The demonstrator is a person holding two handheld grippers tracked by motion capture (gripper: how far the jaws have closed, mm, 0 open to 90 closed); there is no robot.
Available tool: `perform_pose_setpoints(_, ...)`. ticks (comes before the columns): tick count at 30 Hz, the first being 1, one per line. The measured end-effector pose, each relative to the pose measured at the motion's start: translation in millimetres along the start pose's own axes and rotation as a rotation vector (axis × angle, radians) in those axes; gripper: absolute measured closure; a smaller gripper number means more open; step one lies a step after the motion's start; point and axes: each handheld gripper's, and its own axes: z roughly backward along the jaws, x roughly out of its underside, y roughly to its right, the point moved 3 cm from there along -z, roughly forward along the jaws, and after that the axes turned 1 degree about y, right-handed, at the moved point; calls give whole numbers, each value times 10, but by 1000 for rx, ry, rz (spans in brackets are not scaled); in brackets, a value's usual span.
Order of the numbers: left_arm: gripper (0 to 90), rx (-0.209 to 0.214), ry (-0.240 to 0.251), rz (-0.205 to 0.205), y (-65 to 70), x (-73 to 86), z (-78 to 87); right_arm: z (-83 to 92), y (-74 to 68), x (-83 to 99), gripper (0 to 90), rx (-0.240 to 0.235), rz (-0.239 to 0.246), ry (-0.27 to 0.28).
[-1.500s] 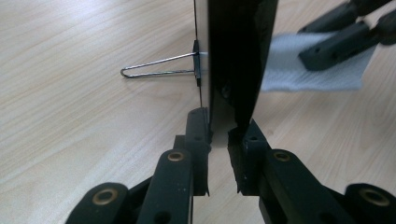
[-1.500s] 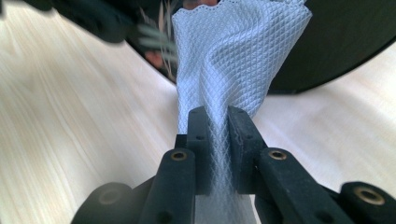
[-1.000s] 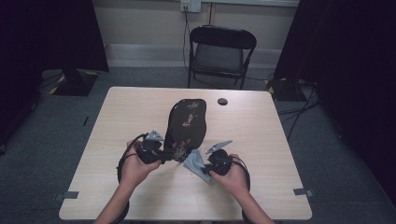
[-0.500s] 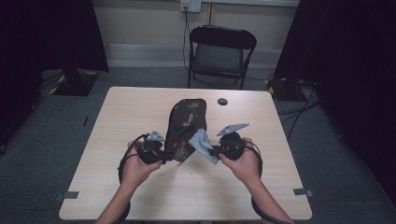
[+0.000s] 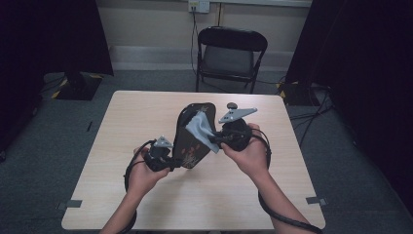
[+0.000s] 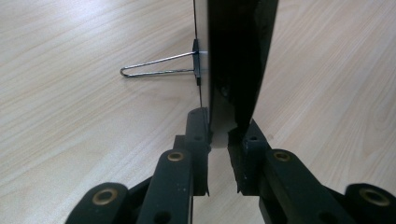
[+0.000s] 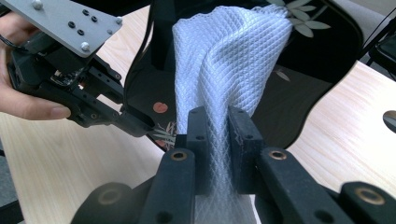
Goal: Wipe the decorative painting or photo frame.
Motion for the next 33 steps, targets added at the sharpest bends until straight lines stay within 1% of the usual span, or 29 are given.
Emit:
perform_pose_setpoints(4,782,5,4,8,-9,3,1,-96,-34,69,808,-7,1,-31)
perform_pose_setpoints(6,779,5,5,5,-9,3,1,-142,-37,130,807,-14,-7,-38)
perform_pose_setpoints(8,775,8,4,16,-10,5,5,-192,-33,205,807,-20,-16,-55)
perform_pose_setpoints(9,768,5,4,14,-12,5,7,-244,-28,288,806,-21,-22,-67)
perform_pose_setpoints(10,768,0,2,19,-11,7,9,-244,-28,288,806,-21,-22,-67)
perform_pose_setpoints(11,762,-6,4,17,-11,6,14,-289,-23,361,807,-24,-28,-80)
perform_pose_setpoints(14,753,-9,5,17,-5,7,39,-361,-21,473,807,-33,-40,-97)
perform_pose_setpoints(15,747,-9,14,18,-3,2,44,-405,-22,537,807,-38,-47,-109)
perform_pose_setpoints(16,748,-4,8,10,-1,1,56,-434,-25,577,807,-41,-50,-118)
perform_pose_setpoints(18,744,-2,14,14,9,3,61,-515,-32,697,807,-53,-70,-132)
perform_pose_setpoints(19,746,4,8,14,13,6,60,-550,-34,749,807,-59,-79,-139)
perform_pose_setpoints(20,745,1,11,17,18,10,57,-576,-38,787,807,-61,-84,-146)
perform_pose_setpoints(26,777,-3,-5,29,23,27,78,-765,-95,1087,807,-81,-117,-210)
perform_pose_setpoints(29,782,-6,-12,23,19,23,79,-799,-106,1176,807,-82,-121,-229)
perform_pose_setpoints(30,783,-11,-9,24,21,24,77,-799,-108,1194,807,-83,-128,-234)
perform_pose_setpoints(33,784,-12,-17,20,27,18,80,-787,-107,1233,807,-87,-129,-245)
